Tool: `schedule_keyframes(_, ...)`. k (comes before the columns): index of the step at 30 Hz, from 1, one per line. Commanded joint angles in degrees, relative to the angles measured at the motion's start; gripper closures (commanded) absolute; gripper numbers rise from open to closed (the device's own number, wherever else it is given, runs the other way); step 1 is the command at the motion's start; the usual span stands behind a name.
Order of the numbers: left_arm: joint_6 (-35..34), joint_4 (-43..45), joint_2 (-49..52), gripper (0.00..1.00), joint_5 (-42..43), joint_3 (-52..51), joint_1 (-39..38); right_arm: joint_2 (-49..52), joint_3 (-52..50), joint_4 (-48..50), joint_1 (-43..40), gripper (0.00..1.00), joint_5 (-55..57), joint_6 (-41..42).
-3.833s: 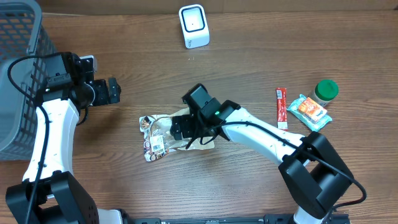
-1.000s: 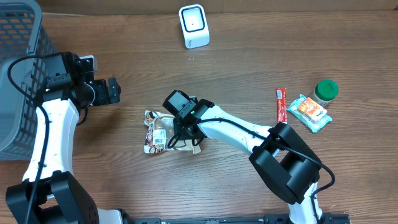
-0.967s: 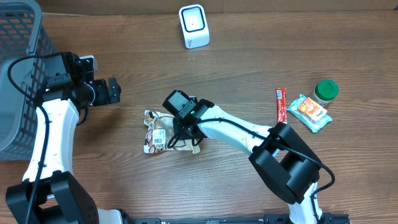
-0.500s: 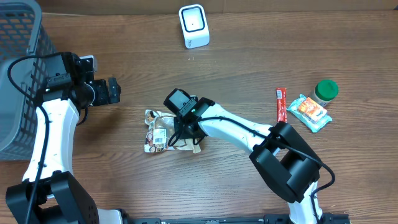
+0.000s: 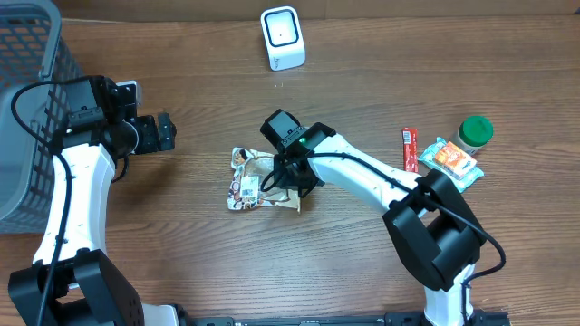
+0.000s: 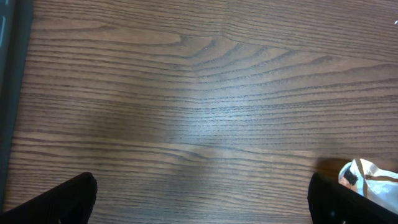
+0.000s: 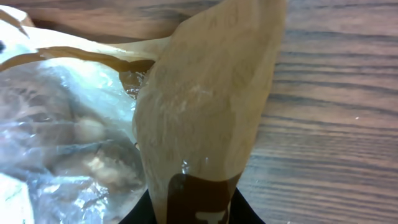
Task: Scan the item barcode
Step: 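Close the right gripper on the bread bag top and lift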
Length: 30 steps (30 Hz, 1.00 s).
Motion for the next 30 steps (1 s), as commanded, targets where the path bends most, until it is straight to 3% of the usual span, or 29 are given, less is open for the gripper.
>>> schedule_keyframes(1,0.7,0.2,0.3,0.01,0.5,0.8,-0.1,-2.8,1.2,0.1,0.1,0.96,-1.6,-0.2)
schedule_keyframes(30,0.7,0.2,0.3,0.00,0.5,0.8,-0.1,-2.8,1.2,-0.5,0.1,0.96,-2.0,-0.2)
